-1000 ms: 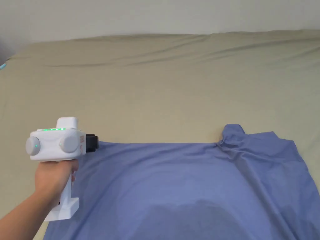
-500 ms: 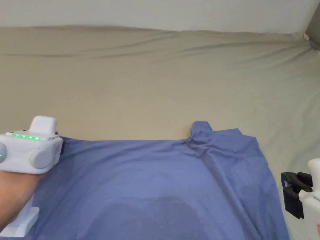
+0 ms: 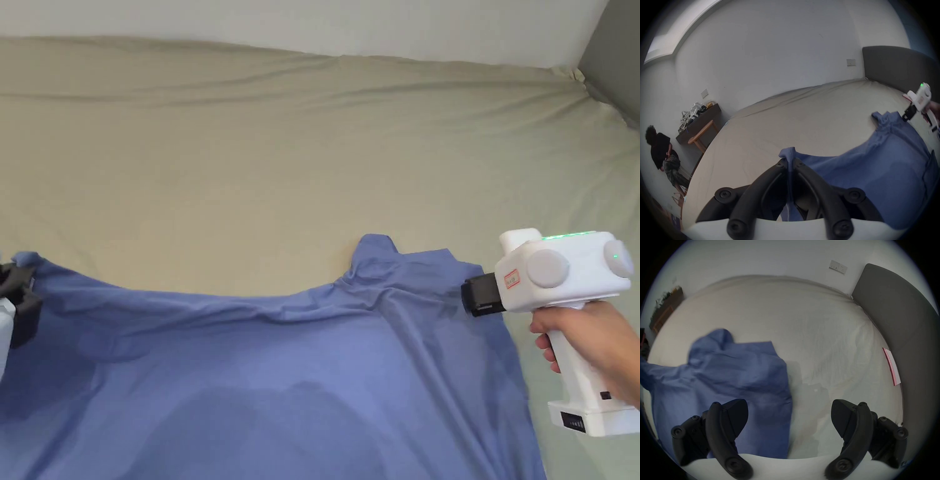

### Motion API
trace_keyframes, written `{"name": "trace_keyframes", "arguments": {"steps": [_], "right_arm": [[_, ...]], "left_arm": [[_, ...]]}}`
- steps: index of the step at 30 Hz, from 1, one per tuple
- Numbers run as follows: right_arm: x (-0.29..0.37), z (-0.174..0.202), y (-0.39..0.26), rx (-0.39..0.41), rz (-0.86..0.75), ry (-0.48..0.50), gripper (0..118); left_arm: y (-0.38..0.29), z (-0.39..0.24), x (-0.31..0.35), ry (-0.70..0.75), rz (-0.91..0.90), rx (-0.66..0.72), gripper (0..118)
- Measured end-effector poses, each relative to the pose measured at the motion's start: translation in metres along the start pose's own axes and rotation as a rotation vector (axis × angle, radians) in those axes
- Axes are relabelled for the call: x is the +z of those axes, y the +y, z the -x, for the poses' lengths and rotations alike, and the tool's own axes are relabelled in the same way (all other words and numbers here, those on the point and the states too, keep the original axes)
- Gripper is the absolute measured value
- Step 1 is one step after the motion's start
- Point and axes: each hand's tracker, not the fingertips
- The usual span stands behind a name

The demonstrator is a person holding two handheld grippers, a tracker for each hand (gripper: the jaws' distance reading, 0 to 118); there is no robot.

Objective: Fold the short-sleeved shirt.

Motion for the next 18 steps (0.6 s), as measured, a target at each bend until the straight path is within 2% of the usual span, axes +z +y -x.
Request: {"name": "trace_keyframes", "arguments": {"steps": [3, 5, 6, 7, 8, 9, 11, 12, 16, 18], "right_arm": [[-0.010, 0.014, -0.006, 0.012, 0.064, 0.070, 107], [-0.010, 0.023, -0.009, 0.028, 0.029, 0.019, 103], [-0.007, 0.024, -0.007, 0.022, 0.019, 0.021, 90], [-0.003, 0.023, -0.005, 0.012, 0.020, 0.062, 61], [0.002, 0.021, -0.004, -0.020, 0.011, 0.172, 8], [0.006, 0.023, -0.003, -0.035, 0.002, 0.220, 7], [0.010, 0.034, 0.000, 0.061, 0.009, 0.077, 7], [0.016, 0.036, -0.002, 0.084, 0.006, 0.081, 7], [0.064, 0.015, -0.006, -0.031, -0.114, 0.085, 7], [0.103, 0.002, -0.013, -0.036, -0.190, 0.088, 7]], "left_arm": [[-0.013, -0.008, 0.001, -0.012, 0.012, -0.023, 5], [-0.022, -0.011, 0.000, -0.007, 0.022, -0.021, 5], [-0.026, -0.012, -0.001, -0.012, 0.028, -0.017, 5], [-0.028, -0.012, -0.002, -0.011, 0.033, -0.015, 5], [-0.030, -0.012, -0.002, -0.013, 0.042, -0.010, 5], [-0.033, -0.011, -0.001, -0.016, 0.048, -0.004, 5], [-0.035, -0.010, 0.000, 0.001, 0.051, -0.014, 5], [-0.034, -0.008, 0.003, 0.006, 0.050, -0.018, 5], [-0.023, 0.009, 0.022, 0.043, 0.018, 0.009, 5], [-0.016, 0.023, 0.035, 0.060, -0.013, 0.028, 5]]}}
